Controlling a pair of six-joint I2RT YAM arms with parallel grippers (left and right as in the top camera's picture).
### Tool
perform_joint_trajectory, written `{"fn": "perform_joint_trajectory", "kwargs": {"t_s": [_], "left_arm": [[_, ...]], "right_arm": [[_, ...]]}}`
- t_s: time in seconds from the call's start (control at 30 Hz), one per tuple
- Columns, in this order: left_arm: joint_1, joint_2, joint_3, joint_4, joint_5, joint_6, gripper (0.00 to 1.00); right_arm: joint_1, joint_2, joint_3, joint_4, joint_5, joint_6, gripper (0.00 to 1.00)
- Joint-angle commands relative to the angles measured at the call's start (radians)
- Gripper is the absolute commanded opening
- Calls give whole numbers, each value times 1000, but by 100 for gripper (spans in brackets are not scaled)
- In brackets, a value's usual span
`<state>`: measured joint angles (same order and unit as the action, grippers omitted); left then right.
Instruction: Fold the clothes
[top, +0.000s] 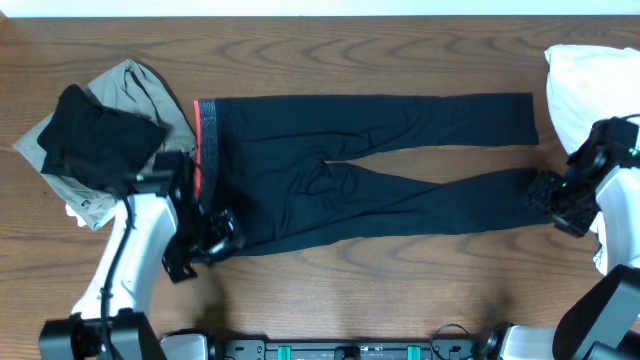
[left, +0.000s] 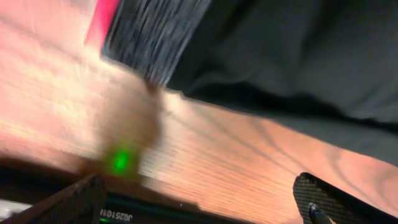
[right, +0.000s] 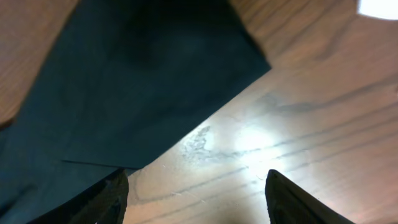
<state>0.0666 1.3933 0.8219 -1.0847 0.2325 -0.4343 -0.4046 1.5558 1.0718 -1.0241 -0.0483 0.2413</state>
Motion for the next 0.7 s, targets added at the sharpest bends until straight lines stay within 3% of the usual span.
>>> {"fn": "perform_joint_trajectory", "kwargs": {"t_s": [0.0, 0.07, 0.23, 0.47, 0.67], "left_arm": [[3, -64, -80, 13, -6, -180, 98], [3, -100, -129, 40, -6, -299, 100], [3, -176, -232, 203, 6, -490, 89], [3, -185, -304, 405, 5, -636, 82], [3, -185, -325, 428, -48, -709, 82]], "right_arm": [[-8, 4, -25, 20, -40, 21, 68], [-8, 4, -26, 21, -47, 21, 68], [-8, 3, -26, 38, -76, 16, 68], [-8, 4, -26, 37, -84, 9, 68], [-8, 3, -26, 37, -84, 5, 68]]}}
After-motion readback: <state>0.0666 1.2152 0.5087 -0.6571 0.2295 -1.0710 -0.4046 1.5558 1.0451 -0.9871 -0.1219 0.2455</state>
